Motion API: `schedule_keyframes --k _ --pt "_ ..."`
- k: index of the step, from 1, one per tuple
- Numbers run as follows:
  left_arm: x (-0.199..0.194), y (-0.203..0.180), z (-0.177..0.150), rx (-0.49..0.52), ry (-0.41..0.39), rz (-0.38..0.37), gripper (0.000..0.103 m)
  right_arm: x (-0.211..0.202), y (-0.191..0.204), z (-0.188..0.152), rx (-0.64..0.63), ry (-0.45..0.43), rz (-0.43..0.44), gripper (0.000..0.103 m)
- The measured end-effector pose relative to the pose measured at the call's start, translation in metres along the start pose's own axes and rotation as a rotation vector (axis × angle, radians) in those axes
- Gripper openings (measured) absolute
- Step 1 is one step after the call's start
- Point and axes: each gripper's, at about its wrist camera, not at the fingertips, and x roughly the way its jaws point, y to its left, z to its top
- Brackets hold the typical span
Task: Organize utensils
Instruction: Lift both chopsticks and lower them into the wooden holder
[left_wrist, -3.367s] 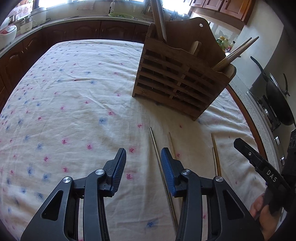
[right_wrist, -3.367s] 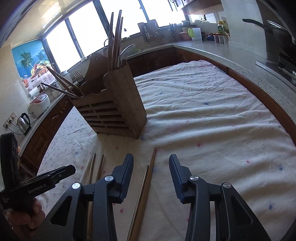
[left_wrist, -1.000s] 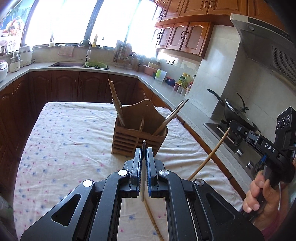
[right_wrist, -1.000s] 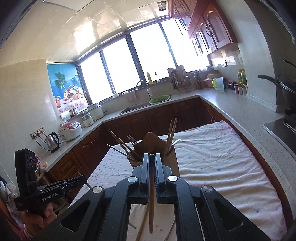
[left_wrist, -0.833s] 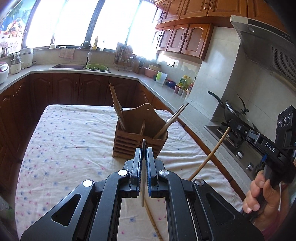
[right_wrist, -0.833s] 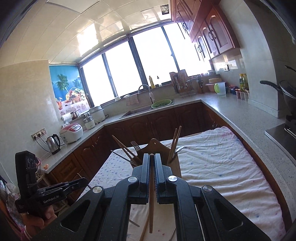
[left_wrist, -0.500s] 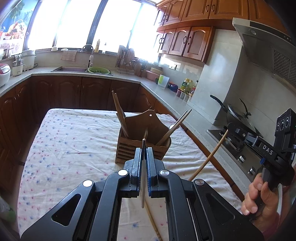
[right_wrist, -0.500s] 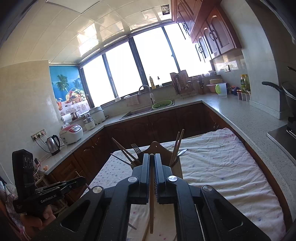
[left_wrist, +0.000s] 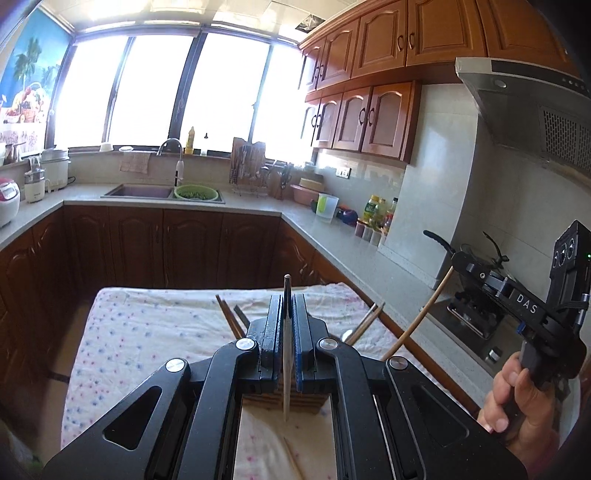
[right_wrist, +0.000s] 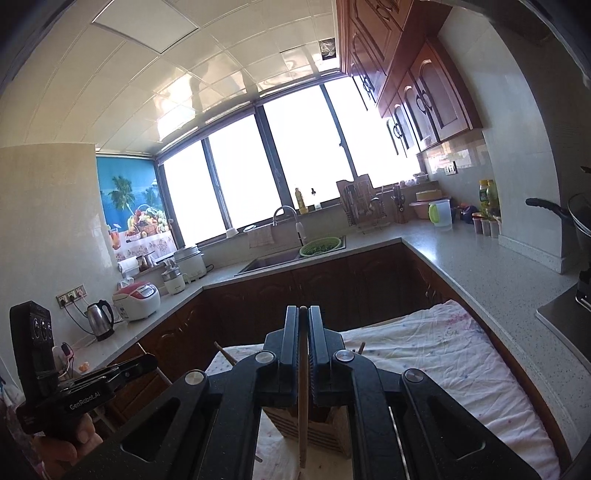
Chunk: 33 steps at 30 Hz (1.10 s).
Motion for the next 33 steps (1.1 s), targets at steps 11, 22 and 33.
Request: schedule_keyframes --k 11,22,33 --pt "0.065 0.003 0.026 -0.007 -0.048 0.066 0.004 0.045 -0.002 0.028 -0.045 -0.079 -0.050 0.005" --pt "0.100 0.021 -0.027 -0.090 0.041 0.090 0.004 0.071 -0.014 -0.015 -0.025 -0.022 -0.043 0.005" --pt "0.109 0.024 -0.056 -0.067 0.086 0.095 0.004 0.087 -0.032 -0.057 0.023 0.097 -0.066 0.005"
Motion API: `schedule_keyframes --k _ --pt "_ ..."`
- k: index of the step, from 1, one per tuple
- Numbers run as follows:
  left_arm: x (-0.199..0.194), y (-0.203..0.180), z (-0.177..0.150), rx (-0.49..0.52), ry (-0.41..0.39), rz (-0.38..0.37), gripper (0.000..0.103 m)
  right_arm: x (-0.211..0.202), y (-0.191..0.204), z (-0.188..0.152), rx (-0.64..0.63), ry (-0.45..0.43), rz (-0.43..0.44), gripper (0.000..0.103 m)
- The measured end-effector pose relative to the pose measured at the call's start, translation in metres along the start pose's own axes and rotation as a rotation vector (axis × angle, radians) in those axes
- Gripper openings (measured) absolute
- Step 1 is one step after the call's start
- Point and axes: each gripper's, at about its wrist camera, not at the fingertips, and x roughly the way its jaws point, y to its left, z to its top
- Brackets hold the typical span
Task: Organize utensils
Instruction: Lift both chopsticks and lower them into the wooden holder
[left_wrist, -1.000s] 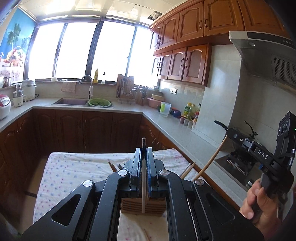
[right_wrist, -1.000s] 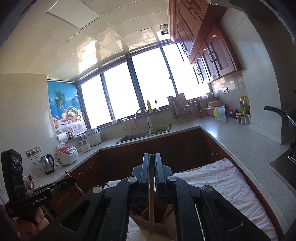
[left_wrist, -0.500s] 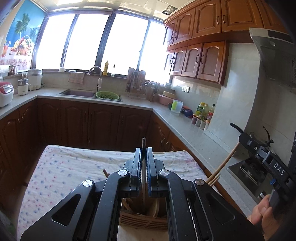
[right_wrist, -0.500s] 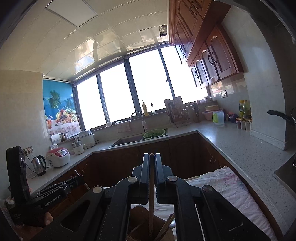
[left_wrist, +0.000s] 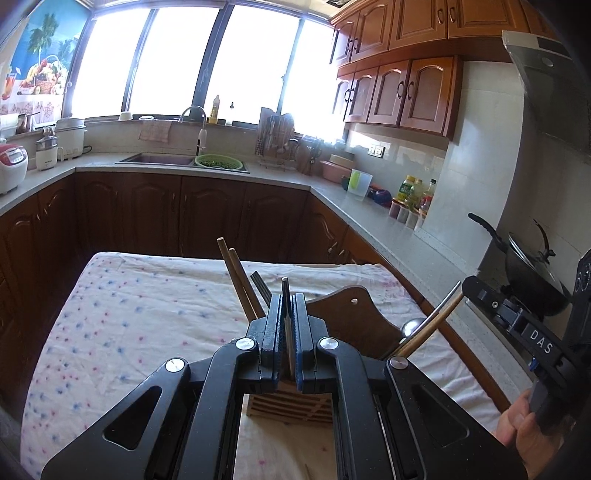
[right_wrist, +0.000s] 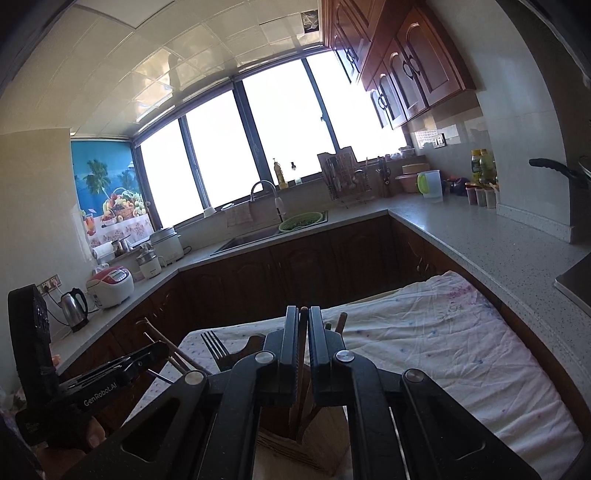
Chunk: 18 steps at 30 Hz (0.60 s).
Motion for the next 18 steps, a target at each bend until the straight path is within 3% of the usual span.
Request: schedule_keyframes --k 18 --pt "0.002 0.013 -0.003 -0.024 0.021 0.009 0.006 0.002 -0.002 -0.001 0.006 0.014 -0.019 0.005"
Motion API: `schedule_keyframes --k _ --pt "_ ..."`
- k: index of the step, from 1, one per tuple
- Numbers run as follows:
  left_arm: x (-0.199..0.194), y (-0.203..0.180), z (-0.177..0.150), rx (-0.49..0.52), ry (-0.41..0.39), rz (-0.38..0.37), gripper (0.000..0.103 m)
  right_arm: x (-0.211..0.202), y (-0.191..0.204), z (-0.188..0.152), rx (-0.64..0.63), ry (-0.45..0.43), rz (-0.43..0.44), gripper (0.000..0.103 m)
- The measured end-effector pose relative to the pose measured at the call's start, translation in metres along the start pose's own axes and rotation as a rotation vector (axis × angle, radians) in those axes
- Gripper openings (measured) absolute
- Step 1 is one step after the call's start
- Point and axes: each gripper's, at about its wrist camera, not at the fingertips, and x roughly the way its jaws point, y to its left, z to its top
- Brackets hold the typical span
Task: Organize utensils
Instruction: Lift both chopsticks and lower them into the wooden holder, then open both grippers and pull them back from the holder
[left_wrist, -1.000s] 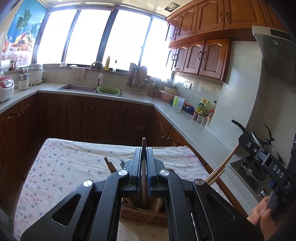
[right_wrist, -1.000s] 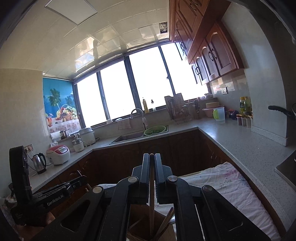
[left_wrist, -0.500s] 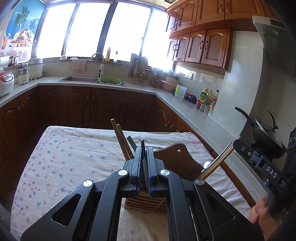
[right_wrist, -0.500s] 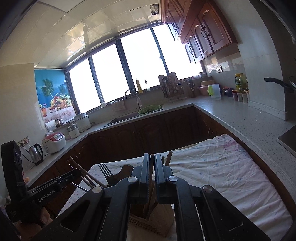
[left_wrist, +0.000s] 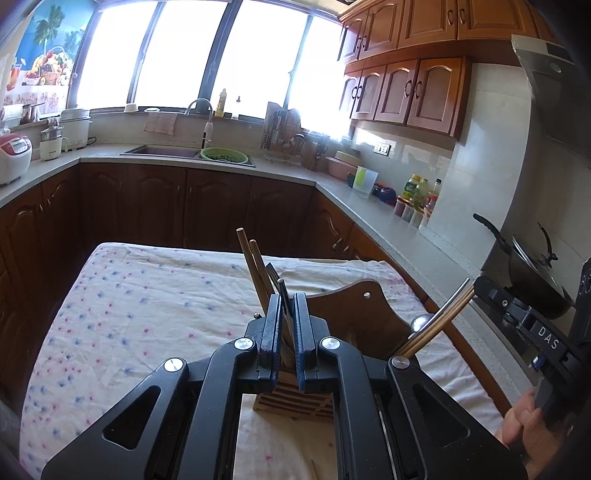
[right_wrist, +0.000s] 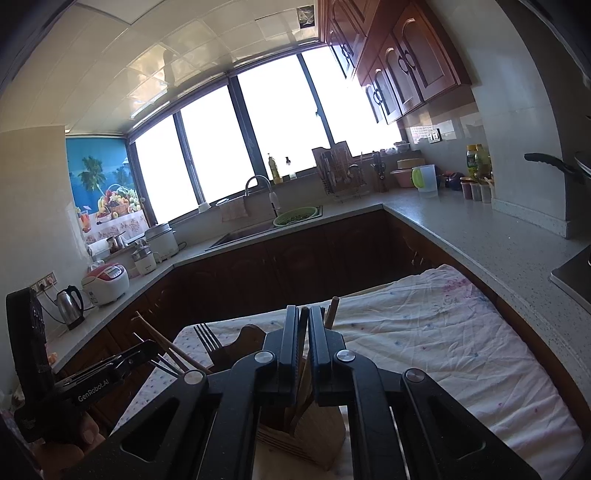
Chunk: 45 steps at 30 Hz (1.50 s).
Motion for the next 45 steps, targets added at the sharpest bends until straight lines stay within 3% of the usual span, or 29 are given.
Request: schedule_keyframes --k 7,9,11,14,15,16,17,20,23,38,45 --pt "-0.004 -0.002 0.002 -0.002 0.020 -0.003 0.007 0.002 -0.002 0.000 0.018 0.014 0.011 0.011" --pt "-0.009 -0.001 0.002 -0.009 0.016 -0.015 0.013 0.000 -0.003 0.000 0.030 0.015 0.021 0.016" --pt "-0.017 -0.002 0.002 -0.012 0.006 -0.025 0.019 -0.007 -0.003 0.001 0.034 -0.003 0.024 0.034" --pt "-0.029 -0.006 0.002 -0.003 -0.012 -0.026 0.036 -0.022 -0.002 0.005 0.044 -0.041 0.038 0.054" --pt "-0.034 -0.007 0.001 0.000 -0.023 -0.010 0.050 -0.027 -0.002 0.007 0.046 -0.054 0.040 0.057" --pt "-0.039 -0.008 0.000 0.001 -0.037 0.002 0.060 -0.032 -0.002 0.008 0.048 -0.065 0.044 0.066" --pt "-0.045 -0.008 -0.001 -0.002 -0.049 0.004 0.062 -0.037 -0.001 0.009 0.051 -0.077 0.046 0.078" --pt "-0.055 -0.005 -0.005 -0.020 -0.052 -0.005 0.067 -0.051 -0.001 0.008 0.056 -0.119 0.053 0.094" --pt "-0.064 0.000 -0.013 -0.040 -0.056 0.008 0.074 -0.061 -0.002 0.002 0.055 -0.133 0.045 0.097" --pt "-0.105 0.027 -0.086 -0.164 0.025 0.053 0.077 -0.093 -0.014 -0.070 0.144 -0.012 0.055 0.097" --pt "-0.124 0.029 -0.117 -0.161 0.046 0.089 0.078 -0.112 -0.016 -0.101 0.158 0.028 0.055 0.097"
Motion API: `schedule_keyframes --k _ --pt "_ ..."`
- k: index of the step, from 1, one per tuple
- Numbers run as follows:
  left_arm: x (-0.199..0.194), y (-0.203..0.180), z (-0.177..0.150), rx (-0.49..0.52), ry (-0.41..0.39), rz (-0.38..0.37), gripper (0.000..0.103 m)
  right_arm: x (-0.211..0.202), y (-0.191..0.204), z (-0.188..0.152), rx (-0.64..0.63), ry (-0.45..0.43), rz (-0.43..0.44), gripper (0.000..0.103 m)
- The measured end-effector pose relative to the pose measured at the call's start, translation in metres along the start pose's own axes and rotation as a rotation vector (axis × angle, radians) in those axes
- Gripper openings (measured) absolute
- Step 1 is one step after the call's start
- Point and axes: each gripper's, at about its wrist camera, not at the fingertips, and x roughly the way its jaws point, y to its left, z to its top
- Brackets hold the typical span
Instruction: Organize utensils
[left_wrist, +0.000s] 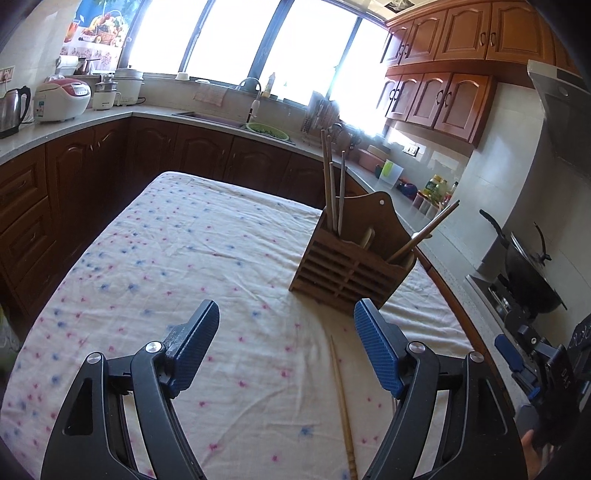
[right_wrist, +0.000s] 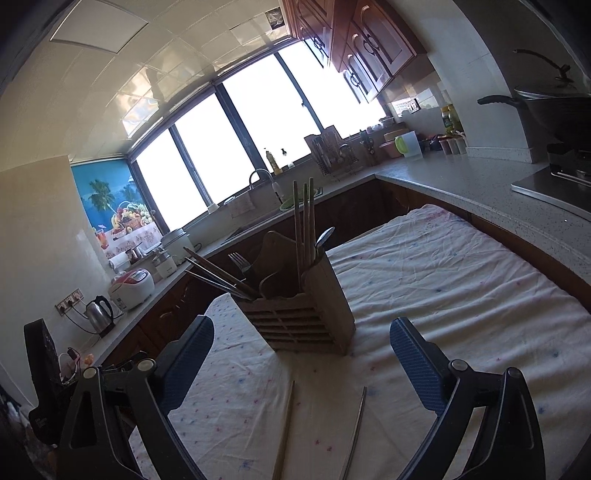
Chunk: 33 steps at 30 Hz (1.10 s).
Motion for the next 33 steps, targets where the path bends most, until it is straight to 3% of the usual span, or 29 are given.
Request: schedule_keyframes --k 7,12,15,17,21,33 --pt "-0.014 0.000 -0.030 0.038 0.030 0.041 0.078 -0.018 0.007 -0.022 -0.031 0.021 0.007 0.097" --pt "-0.035 -0.008 -0.033 0.090 -0.032 0.057 0.079 -0.035 0.024 -0.022 -0.118 -0.013 0.002 0.101" --pt "-0.051 -0.015 -0.035 0.136 -0.120 0.080 0.103 -0.052 0.034 -0.021 -0.184 -0.084 -0.023 0.103" --pt "-0.059 -0.017 -0.041 0.153 -0.176 0.101 0.103 -0.063 0.038 -0.025 -0.240 -0.153 -0.056 0.103" --pt "-0.060 -0.018 -0.056 0.177 -0.187 0.120 0.103 -0.074 0.039 -0.042 -0.313 -0.214 -0.116 0.103" --pt "-0.058 -0.017 -0.102 0.207 -0.168 0.187 0.103 -0.073 0.038 -0.085 -0.382 -0.151 -0.125 0.103"
